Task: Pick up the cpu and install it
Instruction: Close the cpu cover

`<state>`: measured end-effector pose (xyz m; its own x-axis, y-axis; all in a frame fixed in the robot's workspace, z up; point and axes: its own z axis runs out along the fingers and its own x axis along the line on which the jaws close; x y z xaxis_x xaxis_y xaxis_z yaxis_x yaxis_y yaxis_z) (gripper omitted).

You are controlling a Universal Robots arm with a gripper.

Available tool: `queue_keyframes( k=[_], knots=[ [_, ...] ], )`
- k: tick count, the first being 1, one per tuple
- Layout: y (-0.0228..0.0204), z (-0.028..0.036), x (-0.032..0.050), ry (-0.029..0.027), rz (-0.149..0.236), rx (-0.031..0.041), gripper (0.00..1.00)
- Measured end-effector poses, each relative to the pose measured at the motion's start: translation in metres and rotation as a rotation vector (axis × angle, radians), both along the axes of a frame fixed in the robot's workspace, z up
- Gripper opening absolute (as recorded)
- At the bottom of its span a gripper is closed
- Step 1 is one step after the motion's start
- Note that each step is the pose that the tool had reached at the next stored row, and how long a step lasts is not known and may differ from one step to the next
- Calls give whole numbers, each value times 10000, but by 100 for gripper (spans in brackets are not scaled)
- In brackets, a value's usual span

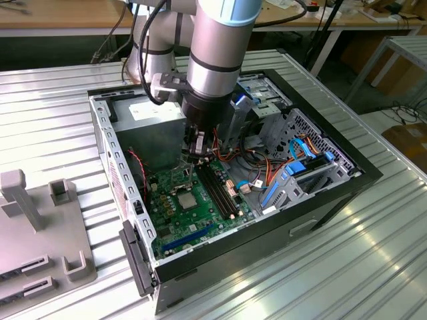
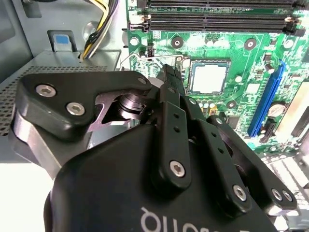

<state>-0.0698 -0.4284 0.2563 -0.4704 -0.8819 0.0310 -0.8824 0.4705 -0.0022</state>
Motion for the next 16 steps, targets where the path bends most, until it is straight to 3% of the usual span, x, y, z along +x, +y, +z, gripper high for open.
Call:
queue_keyframes(
  k=[16],
  knots=[
    [-59,-1,-3,0,1729,0,11]
  ],
)
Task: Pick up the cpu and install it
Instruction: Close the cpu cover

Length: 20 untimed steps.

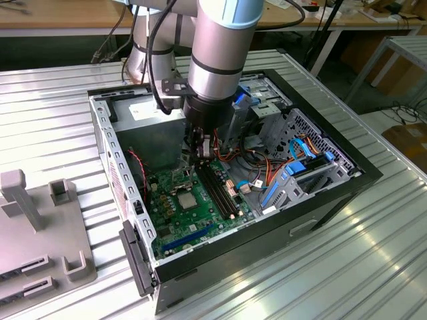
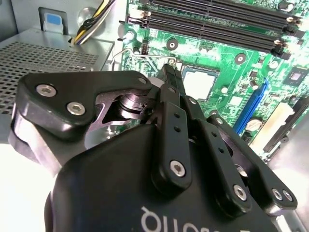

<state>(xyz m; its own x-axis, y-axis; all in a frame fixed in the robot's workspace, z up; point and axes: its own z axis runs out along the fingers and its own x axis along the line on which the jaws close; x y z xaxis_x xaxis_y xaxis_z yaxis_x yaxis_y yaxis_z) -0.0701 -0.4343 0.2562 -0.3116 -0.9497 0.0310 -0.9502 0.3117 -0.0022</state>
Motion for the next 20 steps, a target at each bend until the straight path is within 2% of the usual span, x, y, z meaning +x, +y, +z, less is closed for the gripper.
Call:
queue_keyframes(
  k=[7,15,20],
  knots=[
    [-61,-1,-1,0,430,0,11],
    [-101,-2,-2,0,863,0,11],
    [-167,-5,-8,0,1136,0,11]
  ],
)
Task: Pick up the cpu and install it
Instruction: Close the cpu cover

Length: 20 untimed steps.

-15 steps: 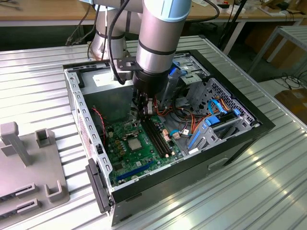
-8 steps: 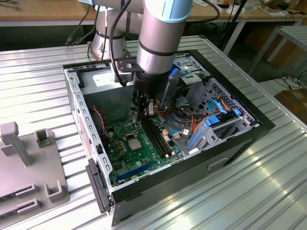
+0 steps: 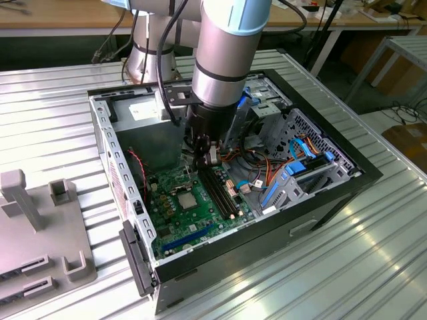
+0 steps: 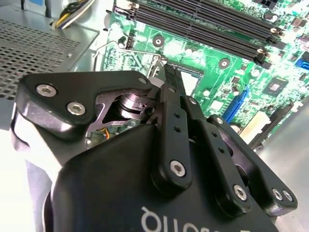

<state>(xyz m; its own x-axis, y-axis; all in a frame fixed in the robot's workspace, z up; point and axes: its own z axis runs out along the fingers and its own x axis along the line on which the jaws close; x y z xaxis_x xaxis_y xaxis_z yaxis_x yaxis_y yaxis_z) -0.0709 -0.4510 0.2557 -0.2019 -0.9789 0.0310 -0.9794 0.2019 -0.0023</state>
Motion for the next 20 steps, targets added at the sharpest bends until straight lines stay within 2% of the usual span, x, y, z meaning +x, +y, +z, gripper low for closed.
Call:
queue_keyframes(
  k=[4,17,20],
  knots=[
    [-27,-2,-4,0,144,1,11],
    [-29,-1,-4,0,161,0,11],
    [-31,-2,-32,0,161,0,11]
  ],
)
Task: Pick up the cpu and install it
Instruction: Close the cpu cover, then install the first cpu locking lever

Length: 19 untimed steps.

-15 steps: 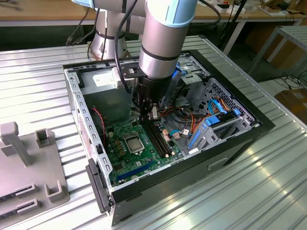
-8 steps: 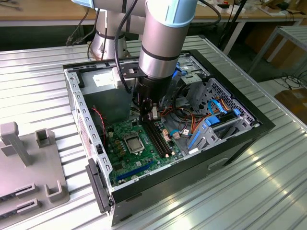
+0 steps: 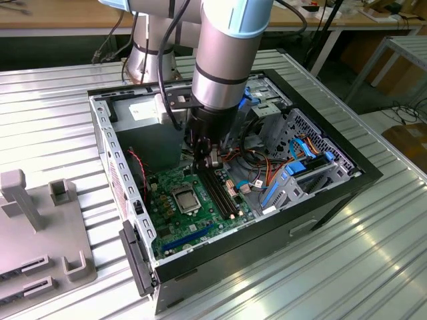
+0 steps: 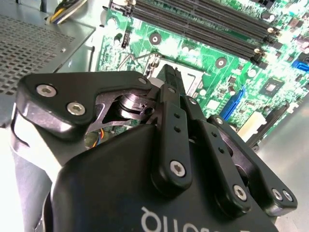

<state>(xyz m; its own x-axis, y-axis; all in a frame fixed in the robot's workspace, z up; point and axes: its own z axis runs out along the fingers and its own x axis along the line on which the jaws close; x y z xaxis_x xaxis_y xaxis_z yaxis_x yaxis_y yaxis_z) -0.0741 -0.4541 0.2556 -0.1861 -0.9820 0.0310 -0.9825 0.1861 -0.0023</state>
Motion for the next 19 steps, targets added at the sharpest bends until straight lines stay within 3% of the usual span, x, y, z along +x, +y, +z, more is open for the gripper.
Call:
queue_keyframes(
  k=[6,19],
  knots=[
    [-11,0,-114,-1,-1,1,11],
    [-12,0,-151,0,0,0,11]
  ],
)
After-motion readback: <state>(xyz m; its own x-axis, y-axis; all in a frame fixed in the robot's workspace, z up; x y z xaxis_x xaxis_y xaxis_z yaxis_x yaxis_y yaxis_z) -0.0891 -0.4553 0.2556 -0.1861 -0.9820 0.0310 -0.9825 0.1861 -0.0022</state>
